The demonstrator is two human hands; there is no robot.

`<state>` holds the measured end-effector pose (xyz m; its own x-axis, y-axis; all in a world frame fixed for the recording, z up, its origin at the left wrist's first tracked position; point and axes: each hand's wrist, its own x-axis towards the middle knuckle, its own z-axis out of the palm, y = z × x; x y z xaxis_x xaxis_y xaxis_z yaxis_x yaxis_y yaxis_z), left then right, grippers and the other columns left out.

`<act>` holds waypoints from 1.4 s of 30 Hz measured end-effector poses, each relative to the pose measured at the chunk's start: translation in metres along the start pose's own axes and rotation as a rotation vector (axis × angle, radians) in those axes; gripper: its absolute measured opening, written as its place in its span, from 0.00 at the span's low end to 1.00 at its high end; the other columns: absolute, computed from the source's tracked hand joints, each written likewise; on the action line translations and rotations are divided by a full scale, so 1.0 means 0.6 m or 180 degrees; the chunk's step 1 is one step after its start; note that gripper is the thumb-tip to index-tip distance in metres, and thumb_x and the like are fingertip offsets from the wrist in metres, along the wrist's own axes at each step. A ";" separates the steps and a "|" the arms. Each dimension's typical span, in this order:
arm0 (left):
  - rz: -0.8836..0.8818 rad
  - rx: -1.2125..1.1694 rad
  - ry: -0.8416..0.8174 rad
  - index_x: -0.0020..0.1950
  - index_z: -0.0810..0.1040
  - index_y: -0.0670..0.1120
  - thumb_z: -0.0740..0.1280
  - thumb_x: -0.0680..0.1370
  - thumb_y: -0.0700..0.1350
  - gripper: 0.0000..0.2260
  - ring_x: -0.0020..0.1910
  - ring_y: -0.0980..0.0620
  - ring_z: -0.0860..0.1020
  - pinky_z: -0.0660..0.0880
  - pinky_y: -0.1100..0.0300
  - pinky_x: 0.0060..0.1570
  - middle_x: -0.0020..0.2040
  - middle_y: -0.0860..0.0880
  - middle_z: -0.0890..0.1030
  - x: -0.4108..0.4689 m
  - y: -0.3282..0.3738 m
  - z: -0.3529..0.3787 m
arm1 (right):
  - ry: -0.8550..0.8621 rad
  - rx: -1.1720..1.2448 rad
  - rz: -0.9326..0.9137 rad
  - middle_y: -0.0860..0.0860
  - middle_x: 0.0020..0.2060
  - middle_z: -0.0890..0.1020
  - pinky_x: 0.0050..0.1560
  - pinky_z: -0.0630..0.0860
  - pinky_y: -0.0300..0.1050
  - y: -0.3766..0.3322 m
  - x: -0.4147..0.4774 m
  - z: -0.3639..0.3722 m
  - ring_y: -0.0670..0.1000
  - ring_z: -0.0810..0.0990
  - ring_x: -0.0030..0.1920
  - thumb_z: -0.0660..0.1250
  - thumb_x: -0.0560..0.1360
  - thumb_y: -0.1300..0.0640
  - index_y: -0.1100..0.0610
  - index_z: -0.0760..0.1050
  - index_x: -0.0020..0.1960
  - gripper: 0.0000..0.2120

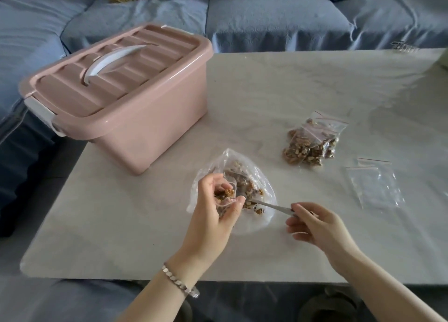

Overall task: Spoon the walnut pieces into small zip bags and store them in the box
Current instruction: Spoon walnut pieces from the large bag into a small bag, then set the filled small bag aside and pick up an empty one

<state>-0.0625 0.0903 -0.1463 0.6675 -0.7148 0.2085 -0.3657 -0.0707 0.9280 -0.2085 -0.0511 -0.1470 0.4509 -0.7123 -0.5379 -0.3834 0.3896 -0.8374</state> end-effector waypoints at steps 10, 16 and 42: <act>-0.0184 0.0023 -0.0544 0.58 0.62 0.55 0.67 0.76 0.47 0.17 0.42 0.55 0.76 0.74 0.62 0.42 0.47 0.54 0.73 0.021 0.055 0.061 | -0.0121 -0.2053 -0.2127 0.35 0.47 0.76 0.49 0.69 0.24 -0.097 -0.077 -0.003 0.36 0.74 0.50 0.69 0.68 0.45 0.32 0.71 0.48 0.13; 0.0056 0.0229 -0.0836 0.60 0.60 0.53 0.66 0.76 0.44 0.19 0.42 0.52 0.74 0.73 0.60 0.42 0.48 0.52 0.73 0.032 0.080 0.090 | -0.0213 -0.2063 -0.2283 0.43 0.38 0.81 0.45 0.73 0.32 -0.113 -0.065 -0.008 0.39 0.77 0.44 0.72 0.68 0.54 0.44 0.81 0.39 0.05; -0.0224 0.0963 -0.0937 0.43 0.76 0.56 0.68 0.75 0.41 0.09 0.47 0.68 0.75 0.67 0.79 0.44 0.47 0.69 0.77 0.036 0.066 0.058 | 0.0847 -0.1804 -0.2102 0.52 0.47 0.80 0.44 0.72 0.28 -0.117 0.154 -0.209 0.50 0.78 0.45 0.66 0.71 0.71 0.61 0.77 0.55 0.14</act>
<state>-0.0851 0.0478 -0.1155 0.4999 -0.8660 0.0102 -0.5290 -0.2960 0.7954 -0.2411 -0.2177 -0.1255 0.5455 -0.8274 0.1335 -0.4838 -0.4410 -0.7560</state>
